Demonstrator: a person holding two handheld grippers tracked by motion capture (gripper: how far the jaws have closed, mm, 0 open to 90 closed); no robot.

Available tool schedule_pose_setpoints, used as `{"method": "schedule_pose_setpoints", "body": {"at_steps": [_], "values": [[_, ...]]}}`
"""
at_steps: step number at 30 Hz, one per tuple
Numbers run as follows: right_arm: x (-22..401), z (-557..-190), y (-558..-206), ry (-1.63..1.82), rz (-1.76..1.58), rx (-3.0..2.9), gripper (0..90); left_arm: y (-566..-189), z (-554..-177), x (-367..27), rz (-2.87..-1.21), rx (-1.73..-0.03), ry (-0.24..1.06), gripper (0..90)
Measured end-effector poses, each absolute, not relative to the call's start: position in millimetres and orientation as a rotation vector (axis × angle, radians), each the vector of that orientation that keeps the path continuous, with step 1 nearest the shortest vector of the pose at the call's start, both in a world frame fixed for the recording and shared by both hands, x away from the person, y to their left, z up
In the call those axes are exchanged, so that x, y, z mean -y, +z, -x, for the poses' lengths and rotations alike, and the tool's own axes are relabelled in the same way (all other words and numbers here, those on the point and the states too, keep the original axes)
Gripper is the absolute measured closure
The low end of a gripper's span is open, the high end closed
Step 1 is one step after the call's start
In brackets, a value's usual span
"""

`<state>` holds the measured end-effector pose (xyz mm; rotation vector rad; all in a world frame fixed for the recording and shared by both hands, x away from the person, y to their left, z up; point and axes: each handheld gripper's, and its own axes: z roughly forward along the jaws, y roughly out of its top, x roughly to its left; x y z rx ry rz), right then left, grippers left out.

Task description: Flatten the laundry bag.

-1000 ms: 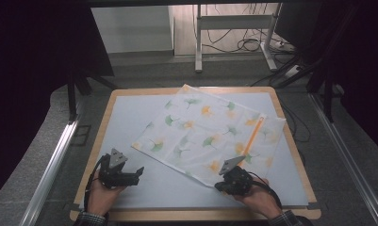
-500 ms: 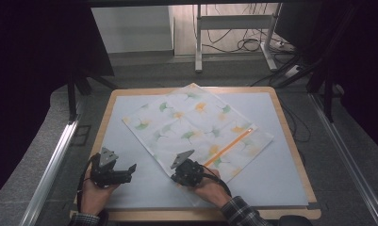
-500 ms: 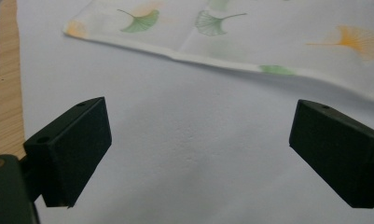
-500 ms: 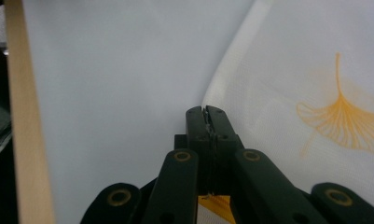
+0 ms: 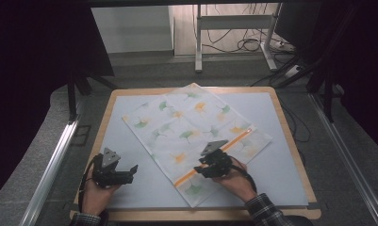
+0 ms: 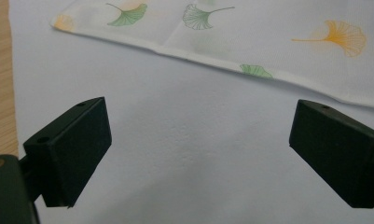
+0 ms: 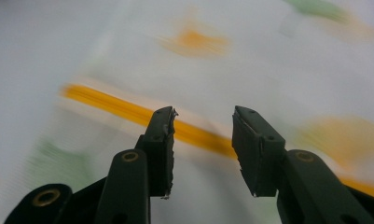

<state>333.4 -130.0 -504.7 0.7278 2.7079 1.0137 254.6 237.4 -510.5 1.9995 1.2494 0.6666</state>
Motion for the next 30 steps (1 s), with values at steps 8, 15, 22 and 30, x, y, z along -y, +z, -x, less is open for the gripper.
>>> {"method": "schedule_pose_setpoints", "body": {"at_steps": [8,15,22,30], "values": [[211.7,-367.8,-492.5,0.963,-0.929,-2.493,59.9,-512.2,-254.7,-237.3,-2.005,-1.245,0.662,5.1],[281.4,-394.1,-488.2,0.876,-1.124,-2.327,69.3,-512.6,-255.2,-234.8,-2.015,-1.233,0.660,5.1],[312.8,-410.3,-492.4,0.813,-1.218,-2.257,70.0,-513.4,-256.1,-233.1,-2.028,-1.226,0.656,5.1],[331.4,-428.2,-505.5,0.787,-1.300,-2.251,54.2,-514.9,-256.9,-230.5,-2.031,-1.224,0.655,5.1]]}}
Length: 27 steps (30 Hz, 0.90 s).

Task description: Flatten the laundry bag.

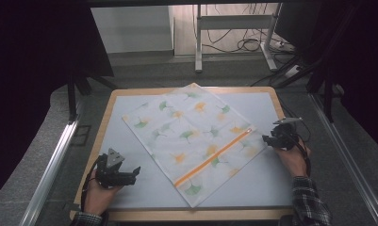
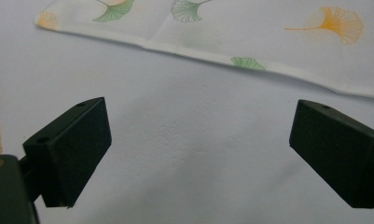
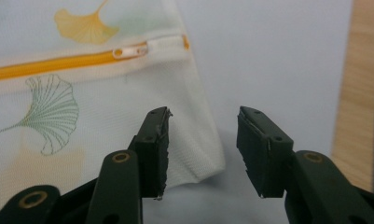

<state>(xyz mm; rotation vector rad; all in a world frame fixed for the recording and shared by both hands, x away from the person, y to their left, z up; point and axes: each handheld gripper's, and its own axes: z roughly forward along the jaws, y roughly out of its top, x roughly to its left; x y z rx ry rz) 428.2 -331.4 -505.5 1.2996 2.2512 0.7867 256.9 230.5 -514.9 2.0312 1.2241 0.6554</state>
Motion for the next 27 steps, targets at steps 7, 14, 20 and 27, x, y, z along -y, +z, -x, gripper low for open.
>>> {"method": "schedule_pose_setpoints", "body": {"at_steps": [7,14,20,27], "values": [[325.7,-428.7,-506.7,0.783,-1.333,-2.314,86.8,-515.1,-256.9,-230.0,-2.034,-1.223,0.657,5.1],[321.7,-422.9,-502.5,0.746,-1.337,-2.357,88.3,-514.5,-256.5,-229.9,-2.034,-1.219,0.659,5.1],[311.7,-400.9,-495.8,0.770,-1.276,-2.450,88.0,-513.1,-255.4,-230.6,-2.041,-1.212,0.663,5.1],[293.2,-376.6,-494.2,0.772,-1.185,-2.511,87.7,-512.3,-254.6,-231.5,-2.036,-1.214,0.656,5.1]]}}
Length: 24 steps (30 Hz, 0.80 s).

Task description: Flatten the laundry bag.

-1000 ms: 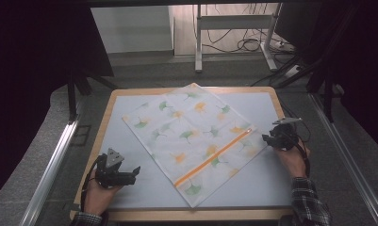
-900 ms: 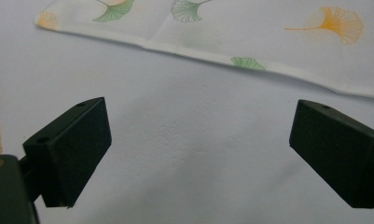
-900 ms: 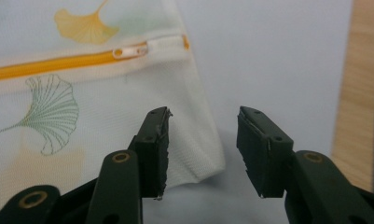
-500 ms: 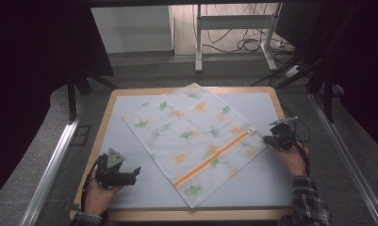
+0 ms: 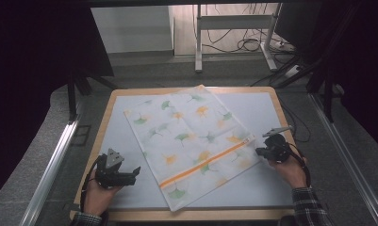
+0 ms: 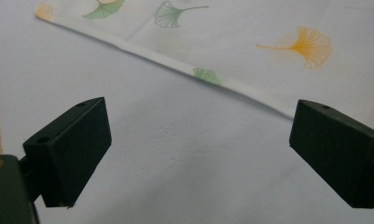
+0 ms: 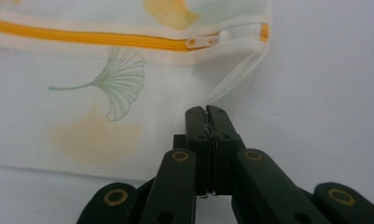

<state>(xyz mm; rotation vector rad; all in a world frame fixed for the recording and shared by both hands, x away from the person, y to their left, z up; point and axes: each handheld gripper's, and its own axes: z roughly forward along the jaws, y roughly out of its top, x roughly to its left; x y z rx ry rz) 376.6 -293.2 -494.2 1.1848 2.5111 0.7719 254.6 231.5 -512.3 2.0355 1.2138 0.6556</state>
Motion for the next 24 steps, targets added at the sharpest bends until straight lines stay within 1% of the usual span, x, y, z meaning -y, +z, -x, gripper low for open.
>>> {"method": "schedule_pose_setpoints", "body": {"at_steps": [3,5,6,8,12,24], "values": [[282.8,-359.9,-494.2,0.759,-1.112,-2.546,87.7,-512.7,-254.9,-231.5,-2.037,-1.214,0.652,5.1],[281.1,-355.5,-494.2,0.763,-1.100,-2.552,87.7,-512.7,-254.9,-231.3,-2.036,-1.213,0.652,5.1],[278.8,-346.9,-494.4,0.766,-1.075,-2.568,87.7,-512.6,-254.8,-230.9,-2.038,-1.213,0.652,5.1],[277.6,-342.8,-494.7,0.766,-1.062,-2.575,87.7,-512.6,-254.7,-230.3,-2.038,-1.212,0.652,5.1],[270.1,-322.4,-495.4,0.782,-1.009,-2.617,87.6,-513.2,-254.9,-228.1,-2.036,-1.209,0.642,5.2],[254.0,-282.6,-498.7,0.830,-0.887,-2.712,87.4,-513.1,-253.4,-225.0,-2.043,-1.203,0.631,5.4]]}}
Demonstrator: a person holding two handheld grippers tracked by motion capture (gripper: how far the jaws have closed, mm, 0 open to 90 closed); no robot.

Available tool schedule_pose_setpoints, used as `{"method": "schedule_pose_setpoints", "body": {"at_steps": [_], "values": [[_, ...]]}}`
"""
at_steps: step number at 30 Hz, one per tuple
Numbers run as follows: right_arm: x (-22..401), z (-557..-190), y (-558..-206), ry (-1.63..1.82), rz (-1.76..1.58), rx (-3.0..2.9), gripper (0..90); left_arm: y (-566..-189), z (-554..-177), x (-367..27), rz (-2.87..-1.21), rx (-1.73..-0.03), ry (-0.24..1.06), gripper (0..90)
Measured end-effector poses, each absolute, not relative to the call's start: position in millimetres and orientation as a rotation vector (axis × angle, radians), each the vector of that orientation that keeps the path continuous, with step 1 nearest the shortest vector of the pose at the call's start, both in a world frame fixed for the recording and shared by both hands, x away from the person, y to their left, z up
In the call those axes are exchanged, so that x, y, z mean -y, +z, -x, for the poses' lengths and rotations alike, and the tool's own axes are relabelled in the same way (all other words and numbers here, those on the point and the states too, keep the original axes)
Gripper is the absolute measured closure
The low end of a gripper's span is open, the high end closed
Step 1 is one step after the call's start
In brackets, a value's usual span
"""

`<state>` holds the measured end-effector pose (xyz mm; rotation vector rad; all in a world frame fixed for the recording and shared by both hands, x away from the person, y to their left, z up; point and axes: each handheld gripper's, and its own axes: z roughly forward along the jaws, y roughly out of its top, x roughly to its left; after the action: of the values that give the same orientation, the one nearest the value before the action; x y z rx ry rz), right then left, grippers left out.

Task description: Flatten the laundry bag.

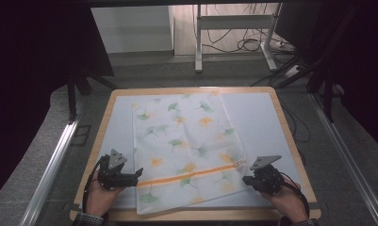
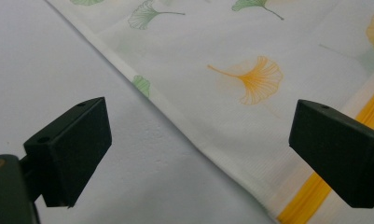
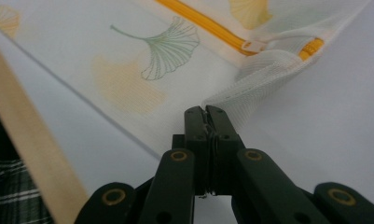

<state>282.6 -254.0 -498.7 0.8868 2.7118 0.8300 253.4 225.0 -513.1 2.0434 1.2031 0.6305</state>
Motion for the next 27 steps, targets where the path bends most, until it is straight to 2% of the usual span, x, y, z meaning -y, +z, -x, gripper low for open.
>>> {"method": "schedule_pose_setpoints", "body": {"at_steps": [6,9,12,16,21,27], "values": [[248.0,-270.9,-501.7,0.814,-0.822,-2.756,85.4,-512.6,-252.9,-225.6,-2.023,-1.212,0.619,5.6],[259.8,-273.8,-495.7,0.873,-0.879,-2.696,69.0,-512.3,-253.0,-225.7,-2.031,-1.209,0.611,5.6],[267.3,-275.8,-494.0,0.879,-0.917,-2.653,66.2,-512.9,-253.7,-224.9,-2.036,-1.208,0.605,5.6],[268.9,-277.4,-491.7,0.896,-0.929,-2.630,67.5,-512.9,-253.8,-223.8,-2.037,-1.207,0.602,5.6],[262.7,-283.9,-488.7,0.905,-0.915,-2.618,79.8,-514.0,-254.7,-222.7,-2.048,-1.203,0.605,6.1],[256.3,-294.1,-490.8,0.902,-0.903,-2.624,80.9,-514.4,-255.0,-221.1,-2.050,-1.194,0.594,7.1]]}}
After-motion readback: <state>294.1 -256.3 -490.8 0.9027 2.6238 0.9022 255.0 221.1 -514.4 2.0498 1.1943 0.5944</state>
